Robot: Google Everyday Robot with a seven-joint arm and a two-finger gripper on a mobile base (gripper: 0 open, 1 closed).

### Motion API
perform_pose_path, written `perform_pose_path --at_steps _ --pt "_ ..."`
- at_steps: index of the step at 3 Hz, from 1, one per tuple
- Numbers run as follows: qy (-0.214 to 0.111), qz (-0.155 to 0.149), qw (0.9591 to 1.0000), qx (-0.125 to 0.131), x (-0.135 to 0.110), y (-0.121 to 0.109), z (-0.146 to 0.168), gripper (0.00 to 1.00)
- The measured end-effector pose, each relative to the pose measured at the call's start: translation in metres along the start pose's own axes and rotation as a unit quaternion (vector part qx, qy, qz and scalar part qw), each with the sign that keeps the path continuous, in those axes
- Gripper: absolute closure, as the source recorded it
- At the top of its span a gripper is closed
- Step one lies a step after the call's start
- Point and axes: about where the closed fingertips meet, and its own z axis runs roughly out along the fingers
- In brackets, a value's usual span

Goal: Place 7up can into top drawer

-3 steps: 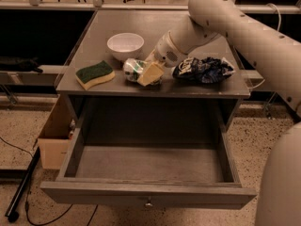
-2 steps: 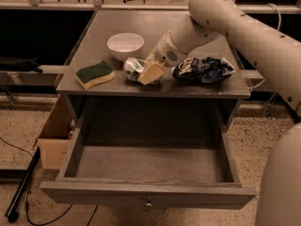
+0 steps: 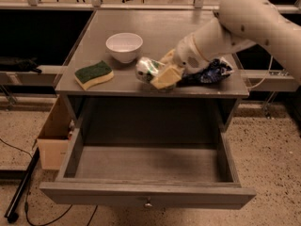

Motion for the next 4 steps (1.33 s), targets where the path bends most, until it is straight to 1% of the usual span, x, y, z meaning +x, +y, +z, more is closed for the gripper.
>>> perform_pose_path --at_steps 1,2,3,4 --pt "-0.083 0.022 0.9955 0.040 -0.016 0.061 -0.029 1.00" --pt "-0.130 0.061 0.9863 0.080 -0.005 0.097 -0.031 1.00" --pt "-0.124 0.104 0.9823 0.094 0.035 0.109 -0.032 1.00" --pt "-0.123 0.097 0.9833 0.091 0.027 0.105 -0.027 1.00"
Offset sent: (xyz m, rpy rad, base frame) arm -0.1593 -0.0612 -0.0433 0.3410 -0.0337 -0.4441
